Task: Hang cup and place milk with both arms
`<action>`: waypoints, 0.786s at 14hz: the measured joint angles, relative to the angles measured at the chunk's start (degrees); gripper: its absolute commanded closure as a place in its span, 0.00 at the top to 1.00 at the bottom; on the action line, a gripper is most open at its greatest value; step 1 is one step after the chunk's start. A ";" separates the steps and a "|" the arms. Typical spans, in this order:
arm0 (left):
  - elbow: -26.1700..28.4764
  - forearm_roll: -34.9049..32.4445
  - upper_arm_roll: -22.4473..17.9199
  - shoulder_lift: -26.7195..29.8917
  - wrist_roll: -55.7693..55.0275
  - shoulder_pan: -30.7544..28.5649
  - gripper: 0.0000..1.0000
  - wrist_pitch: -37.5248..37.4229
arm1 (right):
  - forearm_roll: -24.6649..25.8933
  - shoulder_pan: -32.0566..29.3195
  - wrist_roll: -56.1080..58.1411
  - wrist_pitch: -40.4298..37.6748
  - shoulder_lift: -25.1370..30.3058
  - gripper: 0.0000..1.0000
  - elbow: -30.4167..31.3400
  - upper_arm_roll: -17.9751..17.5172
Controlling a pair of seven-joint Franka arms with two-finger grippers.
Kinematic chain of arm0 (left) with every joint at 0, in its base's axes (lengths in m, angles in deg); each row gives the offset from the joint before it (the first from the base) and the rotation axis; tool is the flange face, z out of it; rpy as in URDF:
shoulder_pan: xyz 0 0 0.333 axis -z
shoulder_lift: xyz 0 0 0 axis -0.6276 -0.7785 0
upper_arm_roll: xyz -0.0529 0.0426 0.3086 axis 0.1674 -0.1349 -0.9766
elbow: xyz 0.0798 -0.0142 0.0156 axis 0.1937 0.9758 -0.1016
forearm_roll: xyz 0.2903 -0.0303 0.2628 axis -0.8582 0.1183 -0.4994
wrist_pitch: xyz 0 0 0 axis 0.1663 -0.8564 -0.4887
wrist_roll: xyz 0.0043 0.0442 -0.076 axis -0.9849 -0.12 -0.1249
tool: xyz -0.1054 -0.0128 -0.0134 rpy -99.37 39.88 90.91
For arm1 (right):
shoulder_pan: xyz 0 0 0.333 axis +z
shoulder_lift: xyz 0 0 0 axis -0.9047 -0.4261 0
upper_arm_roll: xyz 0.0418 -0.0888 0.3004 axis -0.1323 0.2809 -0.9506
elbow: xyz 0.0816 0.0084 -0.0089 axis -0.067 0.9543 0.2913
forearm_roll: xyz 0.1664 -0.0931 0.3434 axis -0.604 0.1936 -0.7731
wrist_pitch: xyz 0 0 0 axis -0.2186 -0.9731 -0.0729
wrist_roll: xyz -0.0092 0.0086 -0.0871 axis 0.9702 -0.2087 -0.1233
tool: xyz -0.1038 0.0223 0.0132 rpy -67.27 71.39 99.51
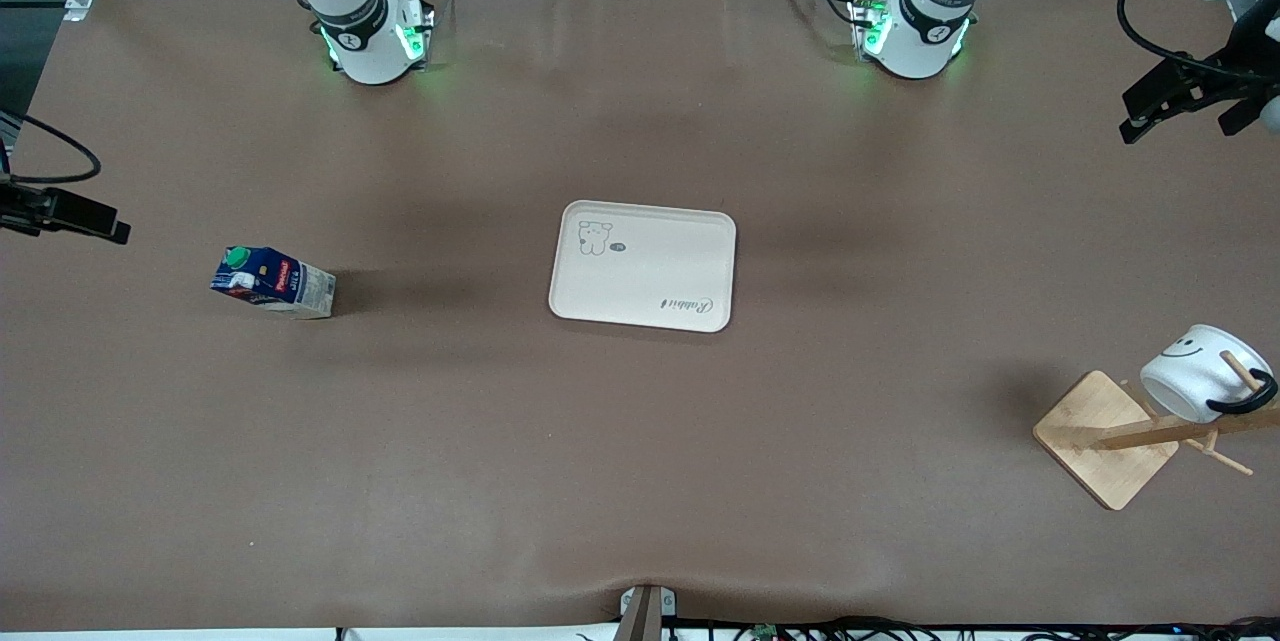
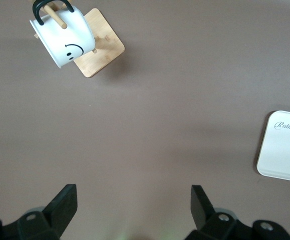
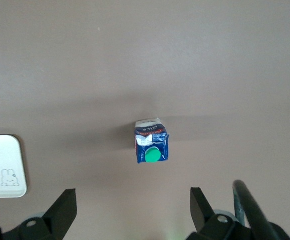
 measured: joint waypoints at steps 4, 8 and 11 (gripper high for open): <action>0.27 0.06 0.48 0.17 -0.07 0.09 1.00 0.00 | -0.22 0.00 2.55 4.77 6.22 1.00 6.95 -0.18; 0.34 0.07 0.92 0.13 -0.27 0.20 1.00 0.04 | 0.70 -0.11 3.41 6.54 6.82 1.00 5.84 -0.10; -0.02 0.07 0.91 0.13 -0.22 0.20 1.00 0.28 | 0.76 -0.16 3.43 3.90 7.16 1.00 5.14 -0.03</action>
